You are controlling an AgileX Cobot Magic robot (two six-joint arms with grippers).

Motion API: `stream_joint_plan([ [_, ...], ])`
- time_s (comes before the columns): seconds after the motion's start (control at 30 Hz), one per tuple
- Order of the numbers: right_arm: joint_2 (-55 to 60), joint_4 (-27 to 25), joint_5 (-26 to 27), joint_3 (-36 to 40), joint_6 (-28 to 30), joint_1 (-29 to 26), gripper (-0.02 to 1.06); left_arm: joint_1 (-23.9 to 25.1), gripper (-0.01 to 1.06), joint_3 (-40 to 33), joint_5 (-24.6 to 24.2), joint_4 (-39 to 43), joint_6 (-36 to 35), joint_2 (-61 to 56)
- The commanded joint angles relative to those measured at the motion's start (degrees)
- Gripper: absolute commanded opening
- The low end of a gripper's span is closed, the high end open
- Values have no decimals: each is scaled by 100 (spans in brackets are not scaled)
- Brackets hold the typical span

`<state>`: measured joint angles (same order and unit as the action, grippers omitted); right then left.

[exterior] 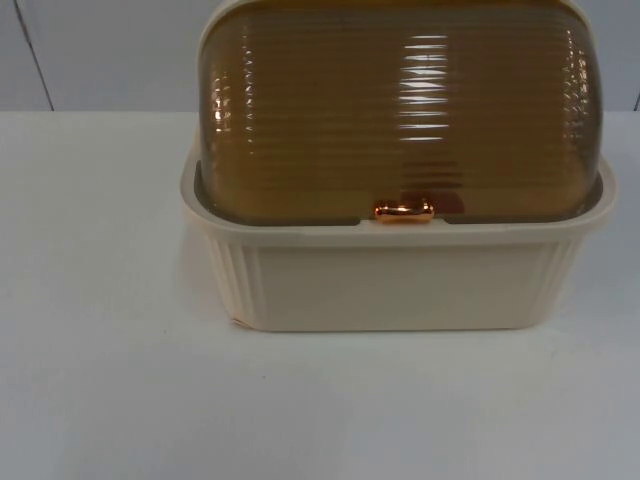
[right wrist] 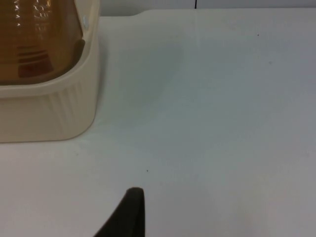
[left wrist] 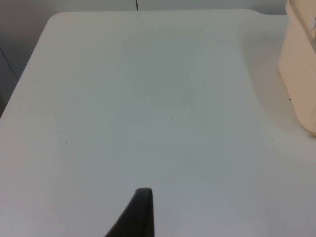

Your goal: Open the box lid with the left hand, place the block into the box with the right hand, then close the box lid with the left hand.

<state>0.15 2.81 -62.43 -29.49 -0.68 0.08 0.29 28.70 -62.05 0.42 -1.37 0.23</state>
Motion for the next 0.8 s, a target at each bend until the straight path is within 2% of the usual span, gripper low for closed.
stream_joint_plan([
  [0.0,-15,-12,69,8,1,-1,105,-29,105,-34,50,43,-46,-23],
  [0.77,-15,-12,69,8,1,-1,105,-29,105,-34,50,43,-46,-23],
])
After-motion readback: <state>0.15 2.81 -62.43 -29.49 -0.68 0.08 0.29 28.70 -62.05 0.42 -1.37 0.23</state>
